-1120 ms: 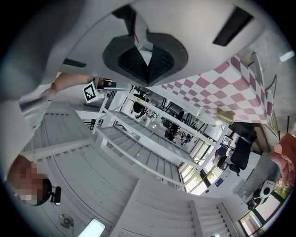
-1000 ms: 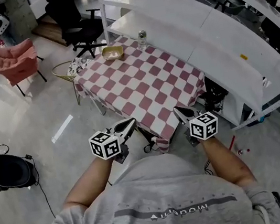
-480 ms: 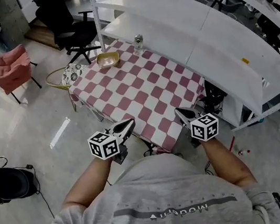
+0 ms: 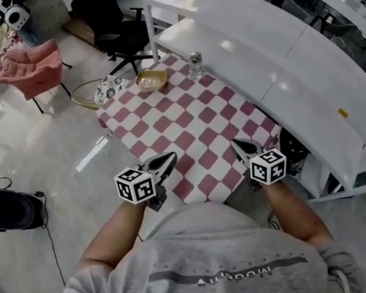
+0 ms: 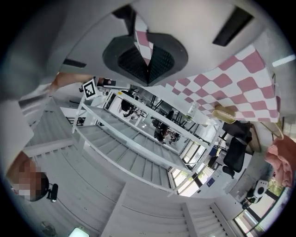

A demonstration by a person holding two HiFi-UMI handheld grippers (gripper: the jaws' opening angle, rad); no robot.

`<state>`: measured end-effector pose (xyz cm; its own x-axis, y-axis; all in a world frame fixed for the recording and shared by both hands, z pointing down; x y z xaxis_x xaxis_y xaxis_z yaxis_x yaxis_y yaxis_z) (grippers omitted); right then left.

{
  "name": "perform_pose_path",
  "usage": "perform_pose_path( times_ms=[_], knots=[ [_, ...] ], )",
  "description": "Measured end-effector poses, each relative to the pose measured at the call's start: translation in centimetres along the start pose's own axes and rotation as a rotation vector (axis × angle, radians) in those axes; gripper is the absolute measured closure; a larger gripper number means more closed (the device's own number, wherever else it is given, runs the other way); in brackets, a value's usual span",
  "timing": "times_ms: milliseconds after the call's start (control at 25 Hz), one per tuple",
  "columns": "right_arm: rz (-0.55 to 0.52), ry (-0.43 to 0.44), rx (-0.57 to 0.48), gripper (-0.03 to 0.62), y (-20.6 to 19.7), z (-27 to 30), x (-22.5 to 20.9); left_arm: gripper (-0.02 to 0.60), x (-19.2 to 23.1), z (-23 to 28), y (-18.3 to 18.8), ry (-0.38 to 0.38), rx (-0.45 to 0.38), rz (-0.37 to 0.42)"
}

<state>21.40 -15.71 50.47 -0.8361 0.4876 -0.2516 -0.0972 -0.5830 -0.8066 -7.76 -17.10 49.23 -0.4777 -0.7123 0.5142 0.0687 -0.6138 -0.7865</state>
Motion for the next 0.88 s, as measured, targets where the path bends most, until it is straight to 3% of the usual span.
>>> perform_pose_path(
  times_ms=[240,360,600,880],
  knots=[
    [-0.153,0.074,0.042,0.569,1.5,1.7,-4.5,0.571,0.6,3.5,1.1,0.121,-0.036,-0.090],
    [-0.171,0.097,0.057,0.569,2.4,3.6,-6.2,0.571,2.3,4.1,1.8,0.143,-0.070,-0.164],
    [-0.148,0.069,0.060,0.569,4.6,9.3,-7.5,0.571,10.8,4.6,4.4,0.136,-0.130,-0.338],
    [-0.151,0.021,0.060,0.569,6.7,15.8,-8.9,0.569,19.5,7.9,6.7,0.120,-0.094,-0.399]
  ],
)
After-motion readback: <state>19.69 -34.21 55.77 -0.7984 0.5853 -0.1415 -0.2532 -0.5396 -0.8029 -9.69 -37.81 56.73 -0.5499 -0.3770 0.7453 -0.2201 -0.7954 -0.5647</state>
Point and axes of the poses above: the fingertips, and each gripper's own axes: z forward along the fingers, x to its left, y out of its top, the point moved 7 cm from there along -z, backward along the fingers, and after that the axes turned 11 degrees about x, right-handed, at the moved point
